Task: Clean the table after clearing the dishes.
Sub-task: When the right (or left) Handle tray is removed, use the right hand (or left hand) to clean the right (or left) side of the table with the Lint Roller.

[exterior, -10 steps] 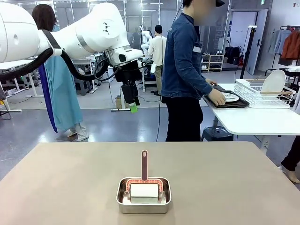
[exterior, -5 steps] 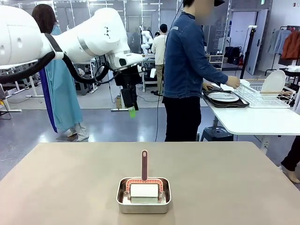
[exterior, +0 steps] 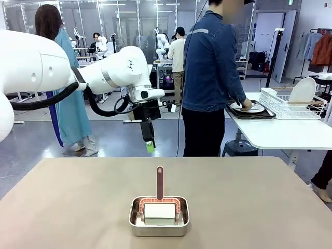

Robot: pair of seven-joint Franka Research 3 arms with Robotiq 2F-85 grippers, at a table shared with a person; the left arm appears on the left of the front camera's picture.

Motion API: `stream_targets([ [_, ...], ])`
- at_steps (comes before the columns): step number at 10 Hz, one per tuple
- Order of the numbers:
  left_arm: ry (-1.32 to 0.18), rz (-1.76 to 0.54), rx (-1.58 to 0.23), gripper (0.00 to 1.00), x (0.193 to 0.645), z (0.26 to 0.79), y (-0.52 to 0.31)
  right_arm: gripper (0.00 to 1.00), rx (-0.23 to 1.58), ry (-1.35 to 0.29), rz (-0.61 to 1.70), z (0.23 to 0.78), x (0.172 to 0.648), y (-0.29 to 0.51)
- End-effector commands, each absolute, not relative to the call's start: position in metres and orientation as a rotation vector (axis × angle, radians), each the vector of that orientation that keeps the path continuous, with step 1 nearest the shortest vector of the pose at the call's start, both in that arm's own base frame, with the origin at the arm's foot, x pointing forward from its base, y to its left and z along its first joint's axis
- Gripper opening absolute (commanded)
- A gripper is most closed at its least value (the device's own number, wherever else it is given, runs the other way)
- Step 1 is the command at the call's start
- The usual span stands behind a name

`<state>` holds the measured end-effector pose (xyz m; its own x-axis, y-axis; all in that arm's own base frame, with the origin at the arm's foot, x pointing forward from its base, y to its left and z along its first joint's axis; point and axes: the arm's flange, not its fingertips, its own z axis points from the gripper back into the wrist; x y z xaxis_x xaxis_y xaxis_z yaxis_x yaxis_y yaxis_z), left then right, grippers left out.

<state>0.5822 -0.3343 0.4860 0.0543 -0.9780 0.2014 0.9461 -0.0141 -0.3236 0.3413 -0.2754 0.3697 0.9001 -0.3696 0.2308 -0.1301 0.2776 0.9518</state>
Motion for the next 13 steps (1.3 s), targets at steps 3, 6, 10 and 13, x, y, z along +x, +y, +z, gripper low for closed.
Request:
stream_targets([
  [3,0.147,-1.504,-0.503,1.0,0.576,0.46,-0.373,1.0,1.294,-0.474,-0.155,0.372,0.341,-0.275],
  [6,0.223,-1.474,-0.362,1.0,0.567,0.431,-0.39,1.0,1.294,-0.474,-0.155,0.372,0.341,-0.275],
  [10,0.218,-1.499,-0.345,1.0,0.558,0.407,-0.399,1.0,1.294,-0.474,-0.155,0.372,0.341,-0.275],
  [13,0.217,-1.523,-0.311,1.0,0.551,0.397,-0.391,1.0,1.294,-0.474,-0.155,0.372,0.341,-0.275],
])
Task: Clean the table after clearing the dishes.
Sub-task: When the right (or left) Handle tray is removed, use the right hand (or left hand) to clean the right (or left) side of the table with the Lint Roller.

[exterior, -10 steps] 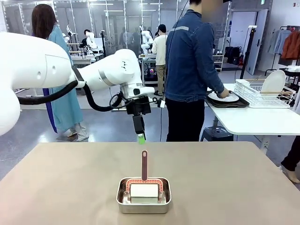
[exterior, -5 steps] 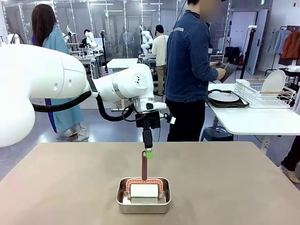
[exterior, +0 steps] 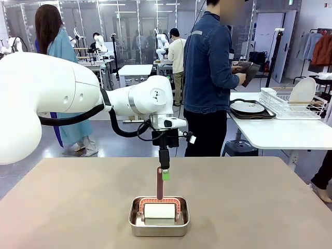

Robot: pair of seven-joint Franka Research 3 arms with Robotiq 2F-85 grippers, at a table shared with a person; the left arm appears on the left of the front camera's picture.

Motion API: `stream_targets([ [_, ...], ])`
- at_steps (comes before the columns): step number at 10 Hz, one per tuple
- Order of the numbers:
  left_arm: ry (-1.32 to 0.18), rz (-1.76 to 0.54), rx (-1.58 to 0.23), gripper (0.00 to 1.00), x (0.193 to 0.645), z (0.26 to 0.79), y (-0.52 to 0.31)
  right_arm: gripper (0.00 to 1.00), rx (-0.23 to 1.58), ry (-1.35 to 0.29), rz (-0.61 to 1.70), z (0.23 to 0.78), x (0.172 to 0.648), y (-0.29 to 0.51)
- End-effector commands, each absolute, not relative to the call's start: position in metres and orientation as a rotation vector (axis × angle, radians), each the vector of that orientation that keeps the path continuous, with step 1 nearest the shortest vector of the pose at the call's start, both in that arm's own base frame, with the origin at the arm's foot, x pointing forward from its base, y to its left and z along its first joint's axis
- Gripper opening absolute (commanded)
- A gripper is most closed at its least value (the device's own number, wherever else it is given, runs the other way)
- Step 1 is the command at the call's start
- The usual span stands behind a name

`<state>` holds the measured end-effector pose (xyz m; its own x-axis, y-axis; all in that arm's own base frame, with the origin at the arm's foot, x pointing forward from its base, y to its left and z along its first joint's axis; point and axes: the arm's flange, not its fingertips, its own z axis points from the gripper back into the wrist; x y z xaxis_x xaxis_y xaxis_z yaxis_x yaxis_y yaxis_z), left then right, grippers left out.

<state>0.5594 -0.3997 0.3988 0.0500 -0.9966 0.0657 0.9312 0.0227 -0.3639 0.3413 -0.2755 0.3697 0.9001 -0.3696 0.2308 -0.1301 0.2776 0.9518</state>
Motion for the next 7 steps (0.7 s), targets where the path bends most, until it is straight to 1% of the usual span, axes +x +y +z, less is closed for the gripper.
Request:
stream_targets([
  [1,0.215,-1.517,-0.314,1.0,0.549,0.3945,-0.3879,1.0,1.294,-0.474,-0.155,0.3719,0.3409,-0.2749],
  [7,0.193,-1.521,-0.329,1.0,0.5458,0.3967,-0.3821,1.0,1.294,-0.474,-0.155,0.3719,0.3409,-0.2749],
])
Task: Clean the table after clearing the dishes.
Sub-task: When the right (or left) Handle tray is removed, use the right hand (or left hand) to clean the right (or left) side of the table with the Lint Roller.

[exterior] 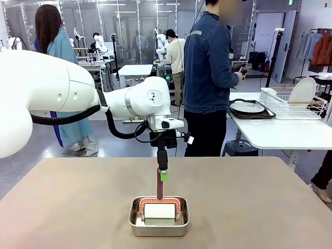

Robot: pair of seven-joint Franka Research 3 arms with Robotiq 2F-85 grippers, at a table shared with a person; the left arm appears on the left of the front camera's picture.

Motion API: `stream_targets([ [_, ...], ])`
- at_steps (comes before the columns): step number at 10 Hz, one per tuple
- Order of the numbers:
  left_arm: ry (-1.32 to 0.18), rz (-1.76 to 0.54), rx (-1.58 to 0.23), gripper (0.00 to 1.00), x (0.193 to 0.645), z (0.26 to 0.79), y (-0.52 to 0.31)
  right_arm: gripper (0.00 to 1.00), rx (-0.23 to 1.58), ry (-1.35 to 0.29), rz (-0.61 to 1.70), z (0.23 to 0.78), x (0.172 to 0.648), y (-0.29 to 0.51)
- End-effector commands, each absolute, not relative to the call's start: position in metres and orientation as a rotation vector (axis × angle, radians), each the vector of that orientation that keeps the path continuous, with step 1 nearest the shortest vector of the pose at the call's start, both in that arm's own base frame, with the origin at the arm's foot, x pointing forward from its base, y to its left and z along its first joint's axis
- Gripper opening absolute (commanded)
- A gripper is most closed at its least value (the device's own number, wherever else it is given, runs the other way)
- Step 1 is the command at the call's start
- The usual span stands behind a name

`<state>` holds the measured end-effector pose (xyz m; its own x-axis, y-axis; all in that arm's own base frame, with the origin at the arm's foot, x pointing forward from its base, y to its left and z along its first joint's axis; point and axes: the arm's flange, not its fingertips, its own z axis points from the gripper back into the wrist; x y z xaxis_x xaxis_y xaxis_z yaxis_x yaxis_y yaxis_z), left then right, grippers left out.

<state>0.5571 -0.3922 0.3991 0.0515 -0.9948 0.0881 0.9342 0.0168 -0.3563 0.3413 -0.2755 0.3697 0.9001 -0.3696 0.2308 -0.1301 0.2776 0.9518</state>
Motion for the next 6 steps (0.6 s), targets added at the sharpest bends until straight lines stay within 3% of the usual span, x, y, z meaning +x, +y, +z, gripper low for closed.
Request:
stream_targets([
  [1,0.197,-1.529,-0.334,1.0,0.545,0.397,-0.382,1.0,1.294,-0.474,-0.155,0.372,0.341,-0.275],
  [3,0.179,-1.554,-0.344,1.0,0.537,0.4,-0.38,1.0,1.294,-0.474,-0.155,0.372,0.341,-0.275],
  [6,0.246,-1.493,-0.204,1.0,0.525,0.403,-0.381,1.0,1.294,-0.474,-0.155,0.372,0.341,-0.275],
])
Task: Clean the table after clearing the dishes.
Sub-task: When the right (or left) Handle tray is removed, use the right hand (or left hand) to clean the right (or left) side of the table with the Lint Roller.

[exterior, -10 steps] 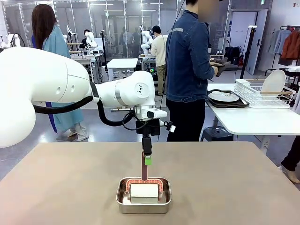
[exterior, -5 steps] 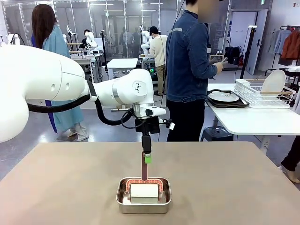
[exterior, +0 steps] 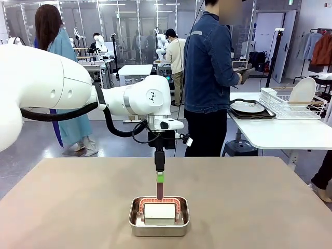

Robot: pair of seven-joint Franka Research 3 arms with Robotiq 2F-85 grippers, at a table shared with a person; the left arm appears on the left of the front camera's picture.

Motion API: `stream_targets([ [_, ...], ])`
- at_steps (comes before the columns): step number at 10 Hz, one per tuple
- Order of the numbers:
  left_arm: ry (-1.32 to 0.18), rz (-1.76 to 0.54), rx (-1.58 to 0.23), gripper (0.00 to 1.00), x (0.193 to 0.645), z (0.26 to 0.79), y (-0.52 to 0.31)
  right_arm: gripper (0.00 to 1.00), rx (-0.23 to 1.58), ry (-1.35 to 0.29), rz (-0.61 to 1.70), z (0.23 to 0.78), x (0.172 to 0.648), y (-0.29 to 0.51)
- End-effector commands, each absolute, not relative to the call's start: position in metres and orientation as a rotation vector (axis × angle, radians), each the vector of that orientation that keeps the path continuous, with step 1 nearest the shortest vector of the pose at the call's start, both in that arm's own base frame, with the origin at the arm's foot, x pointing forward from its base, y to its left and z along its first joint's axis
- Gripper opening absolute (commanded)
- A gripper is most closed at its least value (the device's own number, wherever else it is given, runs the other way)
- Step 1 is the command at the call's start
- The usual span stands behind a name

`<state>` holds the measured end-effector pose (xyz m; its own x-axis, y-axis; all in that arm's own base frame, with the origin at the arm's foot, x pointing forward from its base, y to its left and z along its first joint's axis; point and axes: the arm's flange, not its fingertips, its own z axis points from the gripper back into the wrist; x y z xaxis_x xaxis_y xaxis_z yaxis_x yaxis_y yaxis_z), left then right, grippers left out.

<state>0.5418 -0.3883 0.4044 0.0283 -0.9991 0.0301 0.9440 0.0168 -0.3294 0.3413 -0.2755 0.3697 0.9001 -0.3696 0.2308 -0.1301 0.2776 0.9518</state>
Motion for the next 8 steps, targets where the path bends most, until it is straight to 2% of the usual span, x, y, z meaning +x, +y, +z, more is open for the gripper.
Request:
stream_targets([
  [1,0.225,-1.522,-0.247,1.0,0.5215,0.403,-0.3806,1.0,1.294,-0.474,-0.155,0.3719,0.3409,-0.2749],
  [7,0.169,-1.54,-0.268,1.0,0.5166,0.3968,-0.3829,1.0,1.294,-0.474,-0.155,0.3719,0.3409,-0.2749],
  [8,0.185,-1.531,-0.281,0.93,0.5171,0.3969,-0.3824,1.0,1.294,-0.474,-0.155,0.3719,0.3409,-0.2749],
])
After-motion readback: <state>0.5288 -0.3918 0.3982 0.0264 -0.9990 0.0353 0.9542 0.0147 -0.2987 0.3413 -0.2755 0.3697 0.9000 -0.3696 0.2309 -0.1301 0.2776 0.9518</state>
